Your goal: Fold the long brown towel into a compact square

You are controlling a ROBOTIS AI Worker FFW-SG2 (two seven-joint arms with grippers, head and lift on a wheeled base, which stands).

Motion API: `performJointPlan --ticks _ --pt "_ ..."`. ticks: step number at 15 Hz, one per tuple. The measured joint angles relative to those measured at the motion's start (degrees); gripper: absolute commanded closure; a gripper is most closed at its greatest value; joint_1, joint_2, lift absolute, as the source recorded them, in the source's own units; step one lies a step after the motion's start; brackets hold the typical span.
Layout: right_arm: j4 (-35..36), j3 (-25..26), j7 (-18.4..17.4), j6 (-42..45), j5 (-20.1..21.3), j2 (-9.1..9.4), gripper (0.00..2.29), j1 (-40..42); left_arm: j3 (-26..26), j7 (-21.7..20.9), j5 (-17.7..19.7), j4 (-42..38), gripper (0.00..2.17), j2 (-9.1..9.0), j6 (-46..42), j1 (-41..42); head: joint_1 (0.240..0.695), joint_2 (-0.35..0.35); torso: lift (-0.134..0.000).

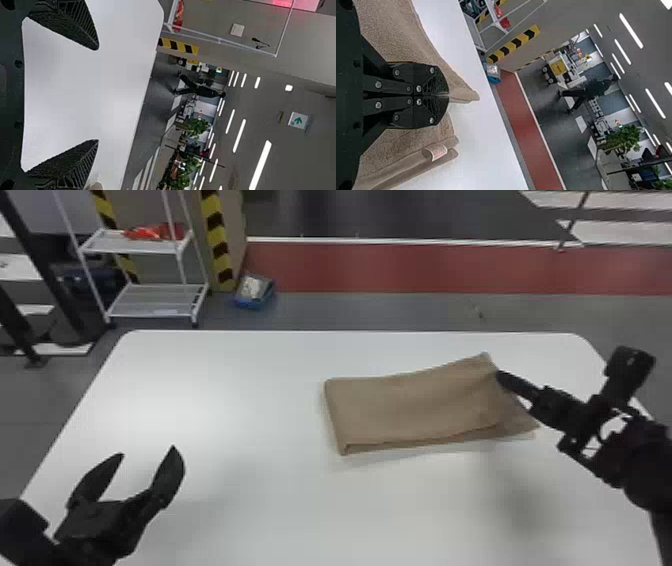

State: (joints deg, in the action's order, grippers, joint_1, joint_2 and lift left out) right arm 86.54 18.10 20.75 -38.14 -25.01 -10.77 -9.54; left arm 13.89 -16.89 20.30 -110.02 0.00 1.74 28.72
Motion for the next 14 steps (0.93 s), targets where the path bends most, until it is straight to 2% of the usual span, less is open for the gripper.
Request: performJointPlan --ticks 1,2,3,5,7,10,14 --pt "0.66 1.59 -0.01 -1.66 -0.2 -0.66 1.21 -0.1 0.08 0.0 0.0 -0.05 0.04 0.0 -0.02 0.04 0.695 -0.056 -0.123" --pt "0.75 2.15 0.01 -3.34 -0.19 -1.58 0.73 -0.5 0.11 -0.06 0.0 0.0 0.04 0.0 0.01 -0.07 0.695 -0.065 -0.123" --pt "0.03 1.61 0.05 -4.31 -0.06 -2.59 0.07 -0.89 0.04 -0.07 0.0 0.14 0.04 0.0 0.08 -0.26 0.695 -0.07 -0.123" --pt "-3.94 -0.23 0.08 -4.84 0.57 -4.07 0.0 -2.28 -0.58 -0.11 -0.04 0.18 0.04 0.0 0.14 -0.49 0.695 -0.077 -0.123" --pt "-5.66 -0.21 0.65 -4.64 0.93 -4.31 0.0 -3.09 -0.73 -0.07 -0.14 0.02 0.05 0.0 0.16 -0.3 0.695 -0.082 -0.123" --pt "-4.33 1.24 0.79 -5.46 0.82 -4.83 0.02 -2.92 -0.15 -0.15 -0.05 -0.01 0.05 0.0 0.16 0.04 0.695 -0.09 -0.123" --pt "-3.83 3.1 0.88 -8.08 1.07 -7.83 0.03 -3.32 -0.46 -0.08 -0.07 0.22 0.05 0.0 0.16 -0.17 0.695 -0.135 -0.123"
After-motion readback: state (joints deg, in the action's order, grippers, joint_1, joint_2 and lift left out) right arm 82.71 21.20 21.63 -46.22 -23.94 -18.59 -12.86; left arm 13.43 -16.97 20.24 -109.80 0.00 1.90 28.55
